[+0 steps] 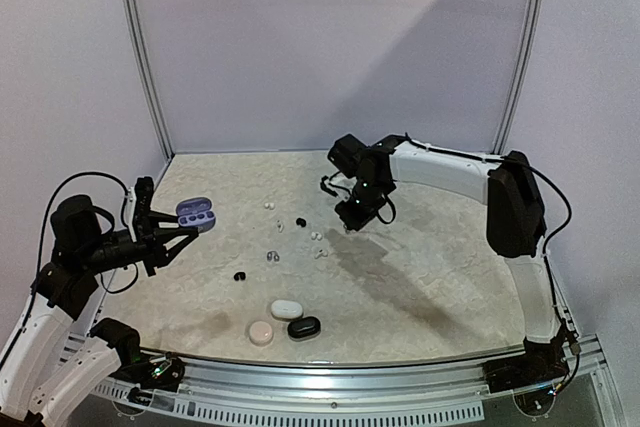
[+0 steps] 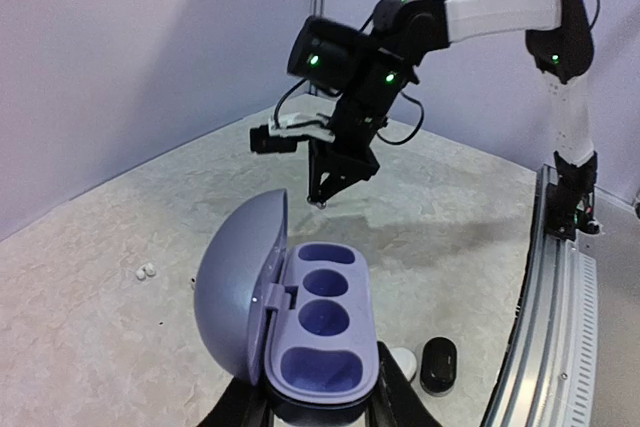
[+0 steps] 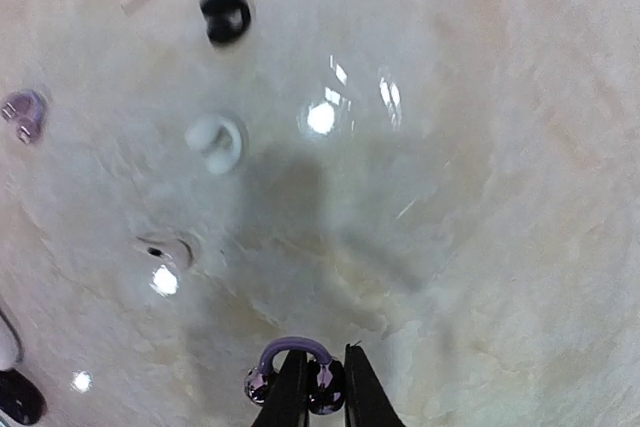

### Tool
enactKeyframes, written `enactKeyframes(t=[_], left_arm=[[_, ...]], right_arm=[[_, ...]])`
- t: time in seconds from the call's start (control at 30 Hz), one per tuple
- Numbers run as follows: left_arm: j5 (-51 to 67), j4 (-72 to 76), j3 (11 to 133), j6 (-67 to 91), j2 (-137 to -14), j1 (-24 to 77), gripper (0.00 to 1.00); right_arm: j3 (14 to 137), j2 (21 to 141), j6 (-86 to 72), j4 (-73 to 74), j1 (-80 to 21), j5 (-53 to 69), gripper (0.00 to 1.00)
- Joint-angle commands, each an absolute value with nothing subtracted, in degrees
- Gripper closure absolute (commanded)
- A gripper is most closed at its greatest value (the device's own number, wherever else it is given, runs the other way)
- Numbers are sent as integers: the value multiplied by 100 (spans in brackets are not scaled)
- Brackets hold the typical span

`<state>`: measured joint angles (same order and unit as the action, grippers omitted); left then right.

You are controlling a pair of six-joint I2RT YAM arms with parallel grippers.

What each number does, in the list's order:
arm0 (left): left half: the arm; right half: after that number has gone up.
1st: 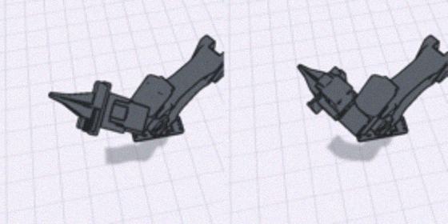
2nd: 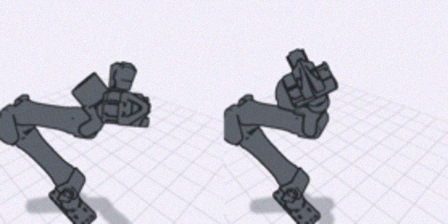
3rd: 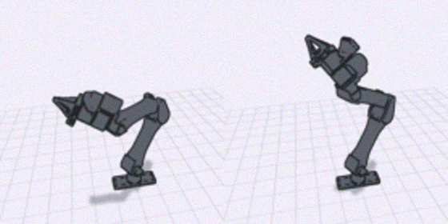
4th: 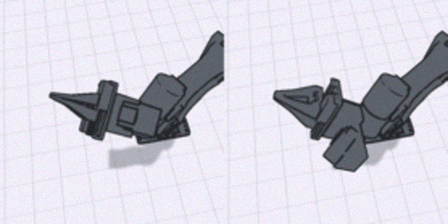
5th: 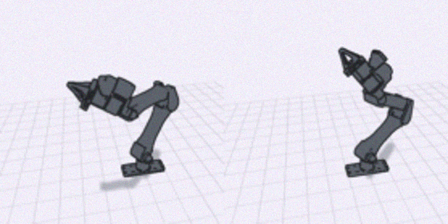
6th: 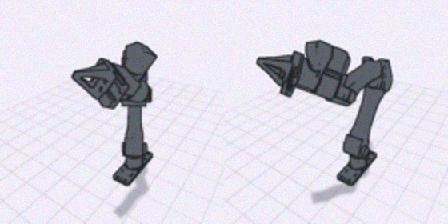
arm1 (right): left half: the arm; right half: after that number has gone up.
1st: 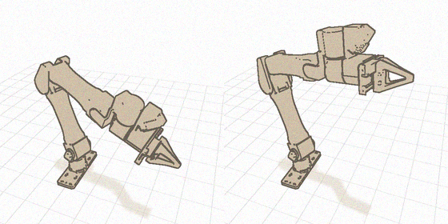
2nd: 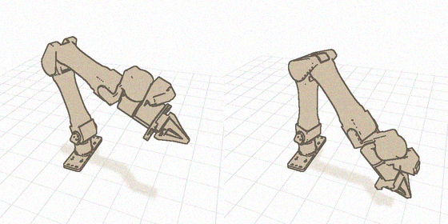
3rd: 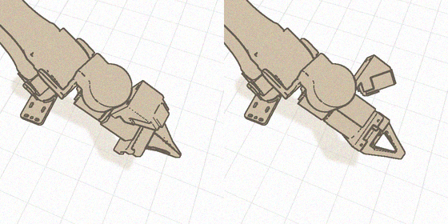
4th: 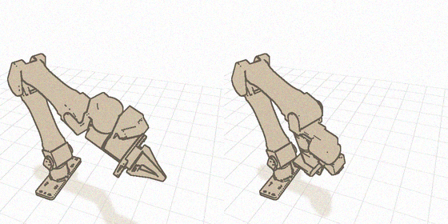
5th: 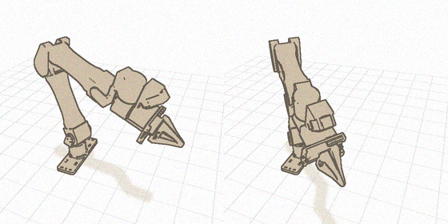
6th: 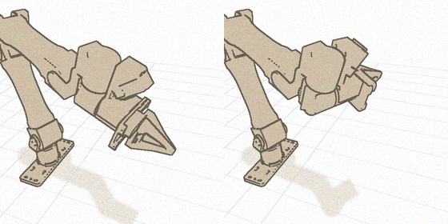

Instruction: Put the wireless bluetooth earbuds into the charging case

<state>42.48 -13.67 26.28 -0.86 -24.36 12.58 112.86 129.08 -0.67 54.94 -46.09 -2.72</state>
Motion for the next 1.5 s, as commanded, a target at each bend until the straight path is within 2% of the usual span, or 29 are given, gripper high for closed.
enactKeyframes(t=[0.0, 0.17, 0.4, 0.53, 0.77, 1.13, 1.47], left_arm=[[3612, -772, 2372, 121, -2199, 1290, 100], [3027, -229, 2225, 113, -2130, 1599, 100], [2094, 381, 2325, -239, -2594, 2395, 100], [1948, 517, 2323, -131, -2711, 2679, 100], [1702, 866, 2149, -54, -2919, 3048, 100], [411, 1091, 2465, -108, -3542, 3764, 100], [512, 1044, 2725, 203, -3665, 3875, 100]], right_arm=[[11135, 11904, -680, 3870, -5147, -1298, 93], [10957, 11302, -538, 2419, -5957, -2104, 95], [10987, 11299, 521, 770, -6868, -2597, 98], [10889, 11314, 665, 568, -6924, -2722, 100], [10035, 10881, 467, -275, -6977, -2772, 100], [10234, 11193, 653, -658, -7450, -3437, 100], [10543, 11676, 740, -716, -7509, -3554, 100]])
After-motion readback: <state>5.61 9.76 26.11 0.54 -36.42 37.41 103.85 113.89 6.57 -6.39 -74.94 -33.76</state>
